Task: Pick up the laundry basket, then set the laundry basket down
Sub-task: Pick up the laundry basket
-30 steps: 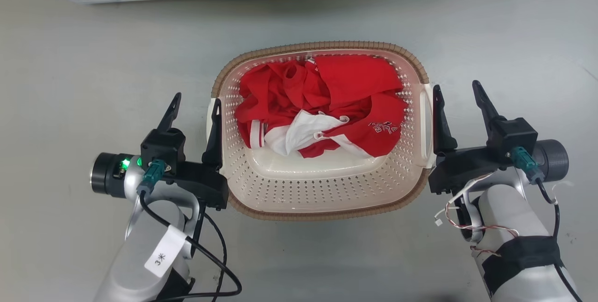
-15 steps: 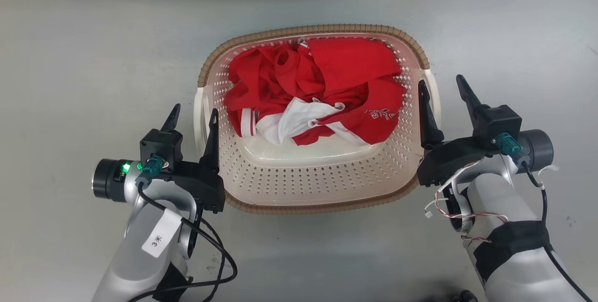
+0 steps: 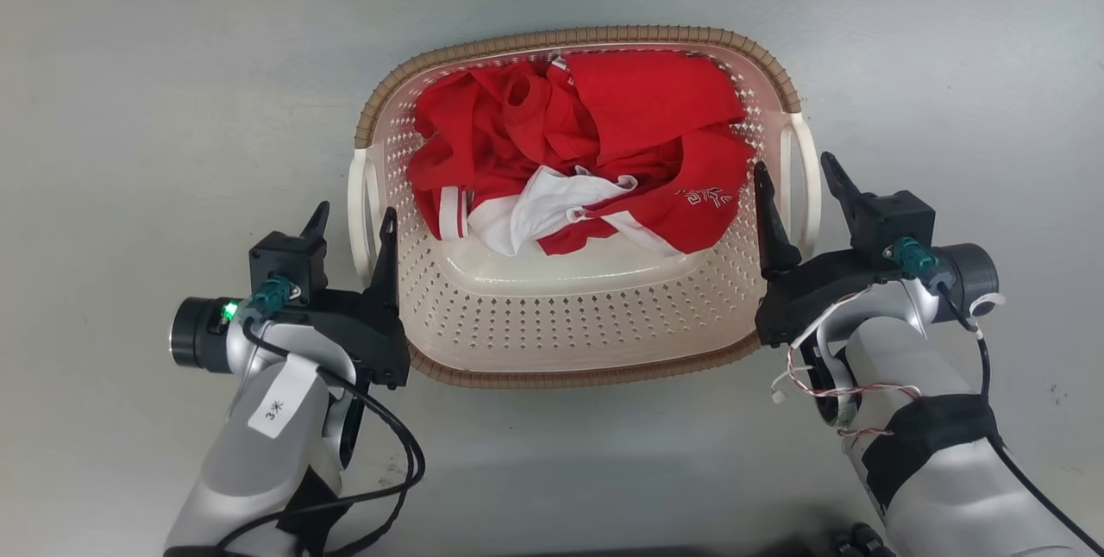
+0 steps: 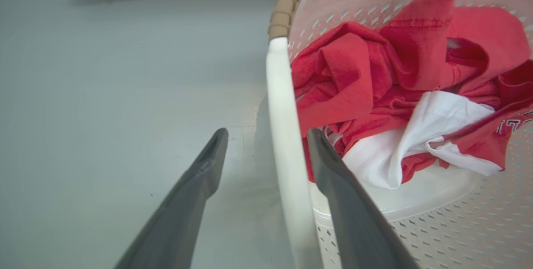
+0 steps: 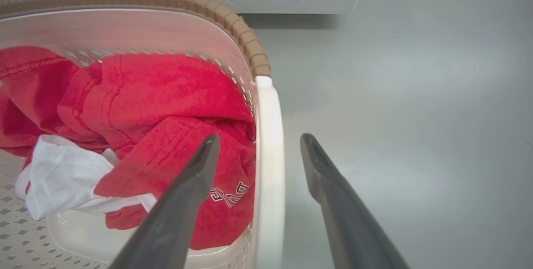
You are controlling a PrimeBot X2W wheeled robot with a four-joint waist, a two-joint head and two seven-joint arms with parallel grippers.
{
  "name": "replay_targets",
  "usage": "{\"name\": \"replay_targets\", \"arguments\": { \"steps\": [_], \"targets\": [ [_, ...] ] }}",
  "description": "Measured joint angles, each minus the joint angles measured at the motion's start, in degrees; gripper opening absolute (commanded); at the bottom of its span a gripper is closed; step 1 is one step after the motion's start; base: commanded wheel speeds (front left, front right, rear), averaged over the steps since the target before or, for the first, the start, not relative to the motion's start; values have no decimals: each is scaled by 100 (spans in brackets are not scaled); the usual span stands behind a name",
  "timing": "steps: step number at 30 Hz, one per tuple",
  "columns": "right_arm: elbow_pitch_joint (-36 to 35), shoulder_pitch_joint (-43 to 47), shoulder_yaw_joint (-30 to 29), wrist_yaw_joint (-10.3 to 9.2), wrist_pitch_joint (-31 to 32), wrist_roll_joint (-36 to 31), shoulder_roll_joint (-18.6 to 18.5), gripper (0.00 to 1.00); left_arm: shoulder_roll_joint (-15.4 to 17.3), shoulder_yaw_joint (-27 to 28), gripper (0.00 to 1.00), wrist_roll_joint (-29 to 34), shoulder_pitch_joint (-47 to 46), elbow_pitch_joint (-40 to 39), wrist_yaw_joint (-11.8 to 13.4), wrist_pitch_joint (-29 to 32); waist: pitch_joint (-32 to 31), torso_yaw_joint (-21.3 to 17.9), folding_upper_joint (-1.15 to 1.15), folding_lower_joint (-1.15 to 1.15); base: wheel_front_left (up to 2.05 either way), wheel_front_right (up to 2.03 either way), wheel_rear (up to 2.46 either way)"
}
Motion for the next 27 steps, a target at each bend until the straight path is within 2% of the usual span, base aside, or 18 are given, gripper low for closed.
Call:
{"name": "replay_targets", "arguments": {
  "steps": [3,6,7,9,11,12,13,15,16,17,27],
  "targets": [
    [124,-81,81,-7,0,141,0,99,-7,-10,100,-36,-122,141,-31,0,18,-1,0,0,0,0,0],
    [216,-128,146,-48,0,270,-3,82,-15,-18,100,-41,-168,265,-31,0,34,2,0,0,0,0,0],
    [270,-133,182,-49,0,308,-4,81,-16,-21,100,-49,-185,330,-31,0,39,4,0,0,0,0,0],
    [355,-143,238,-56,0,369,-3,69,-18,-31,100,-107,-237,391,-31,0,50,7,0,0,0,0,0],
    [427,-203,285,-66,1,441,-4,50,-19,-52,100,-180,-285,467,-31,0,60,10,0,0,0,0,0],
    [460,-254,323,-86,2,513,-5,47,-19,-78,100,-214,-304,504,-31,0,64,11,0,0,0,0,0],
    [488,-294,374,-102,7,566,-5,43,-19,-110,90,-244,-329,527,-31,0,68,10,0,0,0,0,0],
    [539,-357,456,-110,49,615,-5,31,-20,-216,49,-291,-366,554,-31,0,74,5,0,0,0,0,0],
    [559,-359,486,-140,49,650,-13,22,-20,-254,11,-303,-369,570,-31,0,76,2,0,0,0,0,0],
    [593,-359,523,-147,49,689,-22,2,-27,-296,0,-325,-370,584,-31,0,76,-1,0,0,0,0,0],
    [871,-382,828,-157,48,1059,-15,0,-35,-561,0,-602,-485,805,-15,3,-76,-19,0,0,0,0,0]
  ]
}}
